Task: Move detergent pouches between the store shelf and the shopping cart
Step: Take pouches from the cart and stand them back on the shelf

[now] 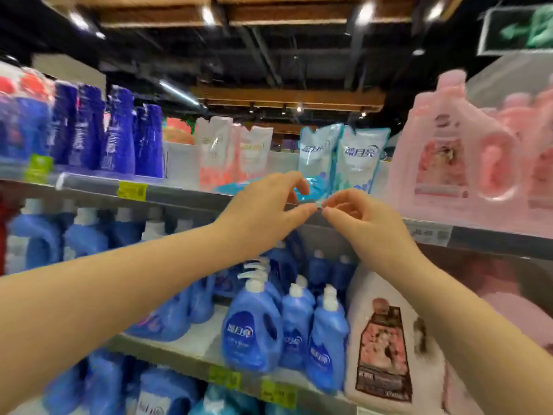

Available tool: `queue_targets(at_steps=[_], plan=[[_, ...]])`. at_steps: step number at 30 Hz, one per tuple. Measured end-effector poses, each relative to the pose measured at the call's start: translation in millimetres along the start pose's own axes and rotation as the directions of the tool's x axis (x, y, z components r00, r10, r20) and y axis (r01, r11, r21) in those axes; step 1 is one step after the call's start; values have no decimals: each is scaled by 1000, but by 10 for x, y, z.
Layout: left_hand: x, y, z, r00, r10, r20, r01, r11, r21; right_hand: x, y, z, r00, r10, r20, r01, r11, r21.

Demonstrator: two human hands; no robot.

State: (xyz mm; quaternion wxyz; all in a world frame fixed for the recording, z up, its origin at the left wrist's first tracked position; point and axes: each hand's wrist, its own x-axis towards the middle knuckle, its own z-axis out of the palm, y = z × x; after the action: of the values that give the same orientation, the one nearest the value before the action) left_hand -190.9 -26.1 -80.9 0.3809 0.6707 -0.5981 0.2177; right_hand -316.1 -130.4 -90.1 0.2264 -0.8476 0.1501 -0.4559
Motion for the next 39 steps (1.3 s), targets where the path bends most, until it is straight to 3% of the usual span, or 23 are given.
queue_targets(at_steps=[8, 12, 15, 18, 22, 24, 28, 32, 35, 39], plan=[[754, -656, 149, 1000, 9, 8, -9, 998, 62, 962, 264, 216, 995, -93, 28, 96, 986, -135], [1149, -917, 239, 995, 90, 45, -94, 992, 84, 1298, 301, 293, 980, -194, 37, 195, 925, -326], [1454, -1101, 325, 986, 132, 102, -142, 985, 98, 1523, 362, 332, 975, -206, 83, 219, 822, -525], [1691, -1267, 402, 963, 161, 214, -187, 976, 107, 1771, 500, 318, 982, -150, 119, 191, 721, -666], [1796, -1441, 540, 872, 220, 437, -269, 962, 53, 1928, 764, 273, 961, 84, 265, 155, 628, -762], [1814, -1509, 629, 839, 240, 489, -291, 956, 30, 1989, 910, 302, 929, 156, 336, 178, 606, -775], [1891, -1561, 751, 823, 273, 497, -298, 954, -31, 2198, 1128, 379, 878, 149, 455, 275, 622, -733], [1992, -1574, 834, 810, 272, 519, -304, 952, -25, 2287, 1281, 299, 812, 212, 544, 349, 572, -743], [2040, -1576, 869, 807, 256, 531, -293, 956, -16, 2349, 1363, 342, 796, 113, 595, 479, 482, -733], [2059, -1599, 895, 808, 229, 542, -266, 964, -12, 2464, 1361, 404, 719, -34, 694, 662, 335, -670]])
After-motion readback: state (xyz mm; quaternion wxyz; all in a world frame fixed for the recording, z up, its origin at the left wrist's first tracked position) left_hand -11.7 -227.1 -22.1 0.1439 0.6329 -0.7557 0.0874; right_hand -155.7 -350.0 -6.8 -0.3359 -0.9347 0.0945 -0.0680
